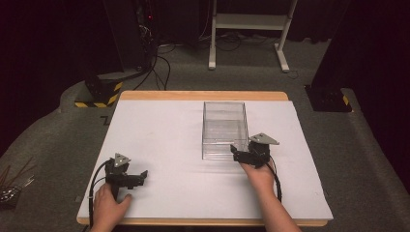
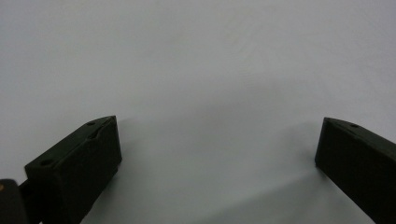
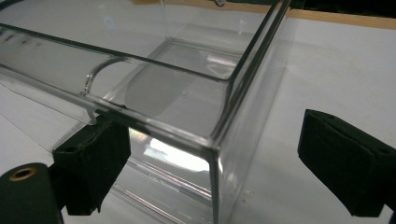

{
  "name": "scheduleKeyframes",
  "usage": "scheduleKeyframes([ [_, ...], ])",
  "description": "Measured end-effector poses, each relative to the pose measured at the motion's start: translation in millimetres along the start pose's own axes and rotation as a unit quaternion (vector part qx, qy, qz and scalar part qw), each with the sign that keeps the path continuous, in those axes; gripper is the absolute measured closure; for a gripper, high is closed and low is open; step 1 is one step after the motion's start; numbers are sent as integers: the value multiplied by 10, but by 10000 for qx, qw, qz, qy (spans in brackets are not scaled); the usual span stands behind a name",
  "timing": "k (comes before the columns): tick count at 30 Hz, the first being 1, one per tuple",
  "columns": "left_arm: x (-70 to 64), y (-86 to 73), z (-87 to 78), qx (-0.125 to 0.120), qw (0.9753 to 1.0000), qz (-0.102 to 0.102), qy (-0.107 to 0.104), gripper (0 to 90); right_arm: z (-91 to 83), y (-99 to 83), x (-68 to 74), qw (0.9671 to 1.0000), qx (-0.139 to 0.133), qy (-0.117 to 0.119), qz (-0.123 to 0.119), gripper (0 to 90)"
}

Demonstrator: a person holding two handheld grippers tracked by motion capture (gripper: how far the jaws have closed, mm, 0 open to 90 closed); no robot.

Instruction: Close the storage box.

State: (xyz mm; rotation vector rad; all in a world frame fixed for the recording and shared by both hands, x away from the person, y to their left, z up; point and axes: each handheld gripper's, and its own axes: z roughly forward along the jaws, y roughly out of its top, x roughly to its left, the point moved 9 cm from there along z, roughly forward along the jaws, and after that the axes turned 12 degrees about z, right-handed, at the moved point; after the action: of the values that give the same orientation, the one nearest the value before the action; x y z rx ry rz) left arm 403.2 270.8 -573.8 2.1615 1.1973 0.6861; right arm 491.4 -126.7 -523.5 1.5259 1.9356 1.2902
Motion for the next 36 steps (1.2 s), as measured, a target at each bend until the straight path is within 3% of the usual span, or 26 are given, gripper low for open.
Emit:
scheduleKeyframes([
  [22, -2, 0, 0, -1, 10000, -8, -5, 5, -16, -4, 11, 10000, 49, 24, 28, 114],
  [36, -2, 0, 0, -2, 10000, -5, -5, 5, -243, -44, 41, 9999, -12, 137, -59, 114],
])
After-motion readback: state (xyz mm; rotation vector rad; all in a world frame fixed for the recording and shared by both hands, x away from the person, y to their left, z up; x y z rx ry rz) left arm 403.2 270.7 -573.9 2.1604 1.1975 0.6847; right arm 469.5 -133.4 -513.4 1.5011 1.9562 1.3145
